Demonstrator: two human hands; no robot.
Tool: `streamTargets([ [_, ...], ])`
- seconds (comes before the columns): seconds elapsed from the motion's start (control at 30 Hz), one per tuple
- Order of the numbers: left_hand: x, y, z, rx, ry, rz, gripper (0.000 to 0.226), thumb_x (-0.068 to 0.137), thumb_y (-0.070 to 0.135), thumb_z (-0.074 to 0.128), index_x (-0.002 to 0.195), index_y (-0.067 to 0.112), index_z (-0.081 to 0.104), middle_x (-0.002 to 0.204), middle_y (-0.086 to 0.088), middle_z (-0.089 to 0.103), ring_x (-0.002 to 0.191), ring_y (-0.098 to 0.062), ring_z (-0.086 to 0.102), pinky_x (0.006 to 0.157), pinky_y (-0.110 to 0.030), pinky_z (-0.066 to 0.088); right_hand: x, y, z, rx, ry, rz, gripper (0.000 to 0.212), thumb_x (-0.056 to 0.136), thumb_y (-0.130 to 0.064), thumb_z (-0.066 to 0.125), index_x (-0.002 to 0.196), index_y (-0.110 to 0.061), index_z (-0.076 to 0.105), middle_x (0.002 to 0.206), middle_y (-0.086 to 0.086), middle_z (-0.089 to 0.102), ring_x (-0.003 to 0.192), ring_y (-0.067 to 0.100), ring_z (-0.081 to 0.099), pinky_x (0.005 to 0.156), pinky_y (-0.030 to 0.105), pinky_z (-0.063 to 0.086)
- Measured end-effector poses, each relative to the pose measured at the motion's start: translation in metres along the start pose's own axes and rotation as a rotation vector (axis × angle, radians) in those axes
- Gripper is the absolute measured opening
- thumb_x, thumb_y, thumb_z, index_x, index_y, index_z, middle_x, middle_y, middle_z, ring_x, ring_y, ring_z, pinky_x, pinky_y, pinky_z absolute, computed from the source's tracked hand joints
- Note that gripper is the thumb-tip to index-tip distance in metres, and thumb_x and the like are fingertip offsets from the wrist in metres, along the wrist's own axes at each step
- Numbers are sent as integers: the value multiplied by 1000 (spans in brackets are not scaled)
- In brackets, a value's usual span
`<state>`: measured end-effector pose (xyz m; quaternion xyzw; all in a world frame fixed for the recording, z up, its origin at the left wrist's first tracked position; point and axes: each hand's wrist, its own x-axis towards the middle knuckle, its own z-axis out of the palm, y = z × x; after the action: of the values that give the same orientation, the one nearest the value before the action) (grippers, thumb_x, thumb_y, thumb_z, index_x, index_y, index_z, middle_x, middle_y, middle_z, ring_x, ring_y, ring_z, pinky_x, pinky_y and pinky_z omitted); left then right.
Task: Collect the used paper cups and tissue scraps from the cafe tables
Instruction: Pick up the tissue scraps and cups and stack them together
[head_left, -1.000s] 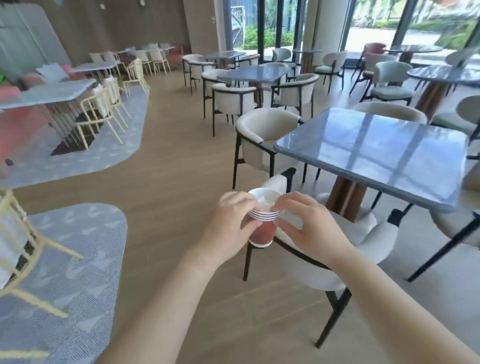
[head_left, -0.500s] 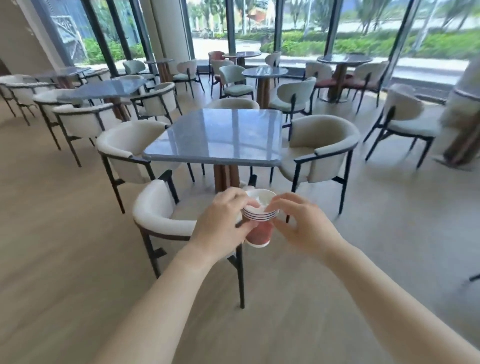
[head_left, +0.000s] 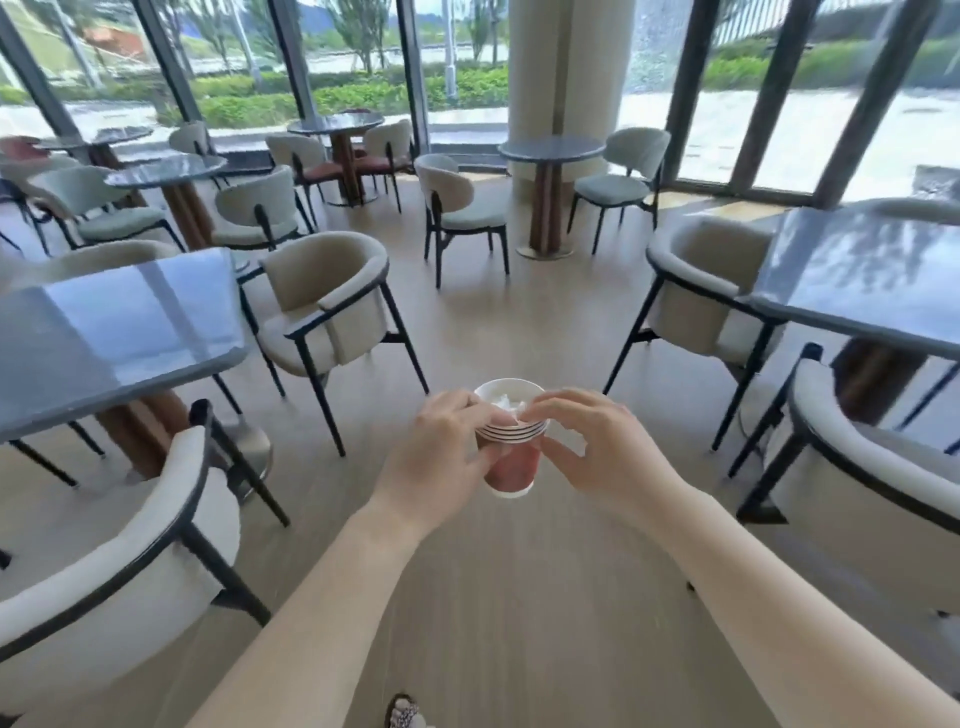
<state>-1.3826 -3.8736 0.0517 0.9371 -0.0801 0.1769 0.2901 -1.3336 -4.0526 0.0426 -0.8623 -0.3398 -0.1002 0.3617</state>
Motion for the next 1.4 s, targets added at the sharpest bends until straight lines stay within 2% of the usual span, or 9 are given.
streamTargets([
  [0.17, 41, 54, 61, -81, -129, 157, 23, 77, 17, 73, 99, 22, 70, 96, 4, 63, 101, -19, 55, 88, -33, 42, -48, 48, -52, -58, 165, 245, 36, 79, -16, 69, 111, -31, 60, 100, -30, 52, 94, -3, 49, 85, 16, 39],
  [0.33, 80, 105, 123, -167, -241, 350, 20, 74, 13, 74, 93, 19, 71, 95, 2, 63, 95, -23, 57, 82, -25, 41, -92, 86, -100, -121, 268, 408, 23, 79, -10, 68, 101, -17, 64, 106, -5, 64, 99, 15, 55, 86, 28, 46],
  [0.47, 121, 145, 176, -231, -341, 513, 19, 74, 14, 75, 92, 18, 70, 96, 4, 61, 93, -21, 58, 83, -38, 49, -116, 119, -139, -222, 337, 514, 21, 80, -11, 68, 100, -18, 64, 108, -6, 63, 100, 11, 53, 86, 21, 42],
  [0.63, 168, 201, 236, -289, -441, 676, 23, 74, 23, 75, 95, 26, 66, 114, 10, 50, 102, -12, 55, 85, -25, 45, -142, 162, -187, -351, 436, 639, 26, 79, -10, 69, 102, -21, 63, 110, -3, 63, 104, 15, 54, 89, 25, 42],
  [0.77, 201, 240, 279, -366, -543, 764, 33, 72, 25, 74, 102, 30, 62, 124, 12, 44, 107, -6, 52, 88, -22, 42, -156, 195, -218, -408, 518, 705, 22, 77, -9, 71, 95, -19, 64, 107, -4, 63, 103, 15, 56, 91, 31, 46],
  [0.9, 223, 275, 326, -397, -638, 849, 38, 70, 31, 75, 103, 35, 58, 125, 18, 38, 108, -3, 47, 83, -21, 39, -176, 222, -236, -456, 622, 804, 18, 78, -11, 71, 94, -17, 65, 107, -3, 63, 103, 15, 54, 89, 27, 44],
  [1.17, 201, 386, 422, -440, -882, 1064, 41, 74, 33, 71, 111, 33, 55, 132, 12, 38, 104, -4, 44, 85, -18, 32, -269, 249, -279, -545, 827, 1060, 16, 77, -12, 71, 91, -19, 65, 102, -6, 64, 99, 15, 55, 85, 25, 43],
  [1.33, 159, 488, 475, -492, -1015, 1193, 25, 77, 25, 72, 99, 25, 61, 121, 15, 38, 100, -2, 42, 79, -1, 26, -353, 256, -327, -619, 946, 1209, 19, 75, -9, 72, 91, -19, 67, 101, -6, 65, 99, 14, 55, 86, 13, 33],
  [1.4, 137, 533, 496, -501, -1036, 1242, 23, 78, 27, 70, 99, 23, 61, 126, 10, 38, 100, -3, 40, 77, -4, 25, -392, 257, -352, -644, 969, 1249, 19, 75, -10, 72, 92, -19, 68, 101, -6, 66, 99, 16, 56, 86, 15, 35],
])
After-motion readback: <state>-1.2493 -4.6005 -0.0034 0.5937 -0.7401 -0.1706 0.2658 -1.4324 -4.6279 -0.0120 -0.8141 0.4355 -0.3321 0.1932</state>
